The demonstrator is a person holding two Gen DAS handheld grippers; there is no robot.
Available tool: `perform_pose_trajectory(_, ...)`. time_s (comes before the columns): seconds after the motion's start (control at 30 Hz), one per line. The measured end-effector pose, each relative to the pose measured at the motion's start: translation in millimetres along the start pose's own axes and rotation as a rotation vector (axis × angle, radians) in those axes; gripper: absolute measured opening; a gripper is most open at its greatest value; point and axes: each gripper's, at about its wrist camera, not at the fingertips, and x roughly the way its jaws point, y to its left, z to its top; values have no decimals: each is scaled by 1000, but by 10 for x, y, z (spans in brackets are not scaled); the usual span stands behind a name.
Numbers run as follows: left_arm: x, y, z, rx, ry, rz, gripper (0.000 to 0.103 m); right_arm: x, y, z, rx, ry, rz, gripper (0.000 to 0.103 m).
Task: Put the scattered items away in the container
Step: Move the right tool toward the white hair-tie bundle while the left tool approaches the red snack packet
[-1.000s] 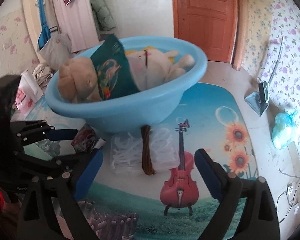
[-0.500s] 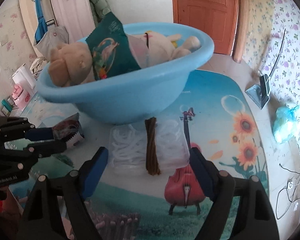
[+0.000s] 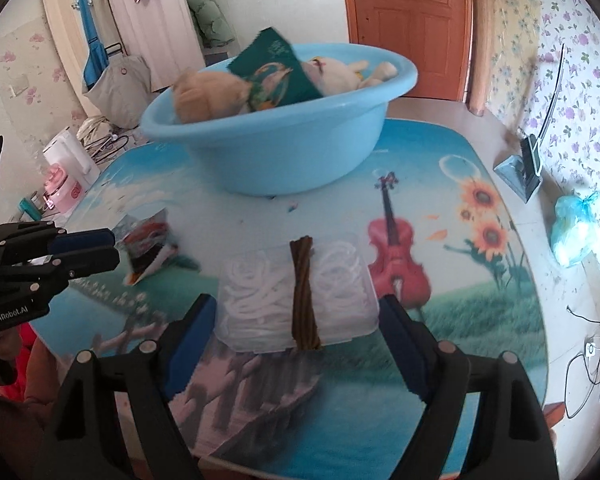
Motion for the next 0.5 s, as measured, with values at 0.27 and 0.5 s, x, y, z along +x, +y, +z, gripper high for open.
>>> perform_pose_trajectory(0.27, -179, 59, -280, -18, 8, 15, 29, -135, 53, -110, 0, -10, -25, 83)
perform_pose_trajectory(0.5, -243, 32, -271, -19, -21, 37, 90, -159, 33, -176, 22, 0, -52, 83)
